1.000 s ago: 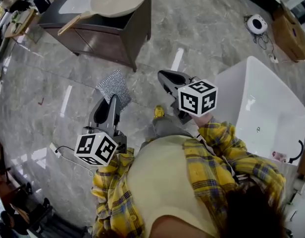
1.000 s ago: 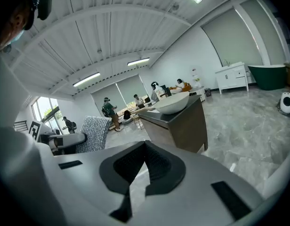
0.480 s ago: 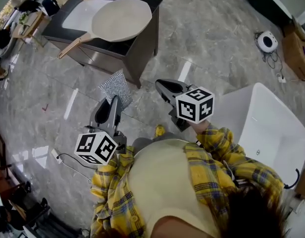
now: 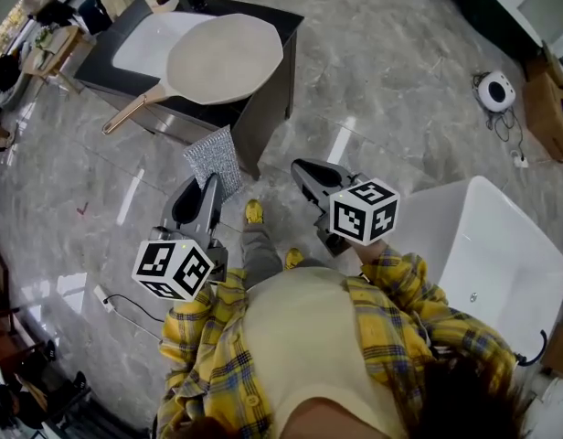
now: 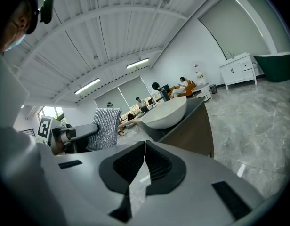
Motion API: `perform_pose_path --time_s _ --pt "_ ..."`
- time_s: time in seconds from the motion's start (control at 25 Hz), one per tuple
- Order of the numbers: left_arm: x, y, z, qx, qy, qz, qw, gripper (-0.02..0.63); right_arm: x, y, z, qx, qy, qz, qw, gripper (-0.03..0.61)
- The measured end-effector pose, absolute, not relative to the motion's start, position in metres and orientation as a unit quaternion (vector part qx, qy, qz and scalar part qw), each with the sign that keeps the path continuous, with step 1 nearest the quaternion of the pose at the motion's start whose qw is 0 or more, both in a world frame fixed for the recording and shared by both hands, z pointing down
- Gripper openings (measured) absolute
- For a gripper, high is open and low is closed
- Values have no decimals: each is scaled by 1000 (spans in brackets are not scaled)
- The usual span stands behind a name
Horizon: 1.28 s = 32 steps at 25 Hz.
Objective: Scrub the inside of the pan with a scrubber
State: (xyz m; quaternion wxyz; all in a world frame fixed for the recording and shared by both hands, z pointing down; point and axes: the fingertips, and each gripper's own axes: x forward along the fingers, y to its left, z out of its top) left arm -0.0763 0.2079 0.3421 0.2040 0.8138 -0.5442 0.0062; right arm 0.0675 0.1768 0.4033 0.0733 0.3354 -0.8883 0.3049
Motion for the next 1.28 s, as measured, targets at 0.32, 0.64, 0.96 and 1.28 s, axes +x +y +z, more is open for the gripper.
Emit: perform_pose_path --time_s 0.32,0.64,0.96,1.28 --pt "-101 129 331 829 -533 -8 167 81 67 103 398 392 -872 287 60 15" --pt "-125 42 316 848 -508 -11 150 81 52 12 382 439 -856 267 57 15" --pt "-140 -30 311 869 -473 -2 142 81 43 -51 377 479 -838 257 54 17" --pt "-130 -83 317 872 -471 31 130 83 54 -89 372 494 -830 254 55 17"
